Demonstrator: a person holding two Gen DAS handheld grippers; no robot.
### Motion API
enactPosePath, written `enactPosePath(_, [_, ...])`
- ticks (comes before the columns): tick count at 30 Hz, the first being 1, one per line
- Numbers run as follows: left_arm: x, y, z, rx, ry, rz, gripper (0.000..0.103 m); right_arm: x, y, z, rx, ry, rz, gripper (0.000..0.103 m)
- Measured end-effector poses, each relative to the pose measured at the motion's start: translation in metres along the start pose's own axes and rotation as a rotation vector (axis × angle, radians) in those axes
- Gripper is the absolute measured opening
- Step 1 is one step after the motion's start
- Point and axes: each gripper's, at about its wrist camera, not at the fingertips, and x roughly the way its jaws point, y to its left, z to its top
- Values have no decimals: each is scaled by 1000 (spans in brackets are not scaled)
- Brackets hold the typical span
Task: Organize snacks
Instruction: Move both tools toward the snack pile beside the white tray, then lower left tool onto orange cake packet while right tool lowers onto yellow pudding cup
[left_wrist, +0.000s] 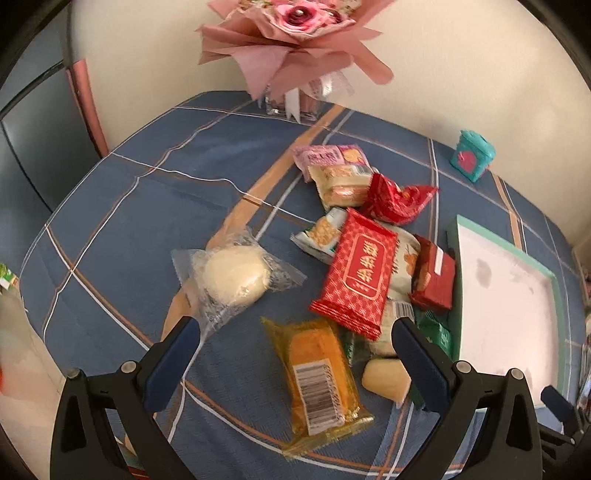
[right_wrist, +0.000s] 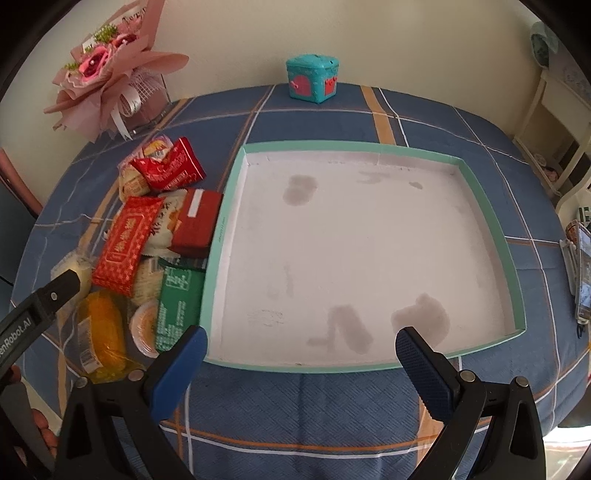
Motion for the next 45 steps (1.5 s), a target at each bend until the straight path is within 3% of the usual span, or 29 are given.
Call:
enactPosePath(4, [0,10,2,-30,-20,2,103,-6,8,4,10,-41,85,103])
enactPosePath(10, [12,21,4,-69,75,-37,103,3,32,8,10,7,264,103])
enactPosePath(15, [26,28,0,-115,159,-75,103,12,51,3,-10,32,287,102])
enactPosePath(25, [46,24,-9,-181,268,-227,85,17,59,-1,-54,42,285,90])
enactPosePath(27, [50,21,-10,-181,288,-242,77,16,61,-1,-63,37,278,89])
enactPosePath(31, [60,20,-14,-186,331,-237,59,16,63,-3,-82,29,259,88])
enactPosePath(35, [60,26,-14,-201,315,-222,50,17,68,-2,-78,33,270,84])
enactPosePath(45, [64,49,-12,-251,283,-189,47,17,101,-5,-140,37,337,61])
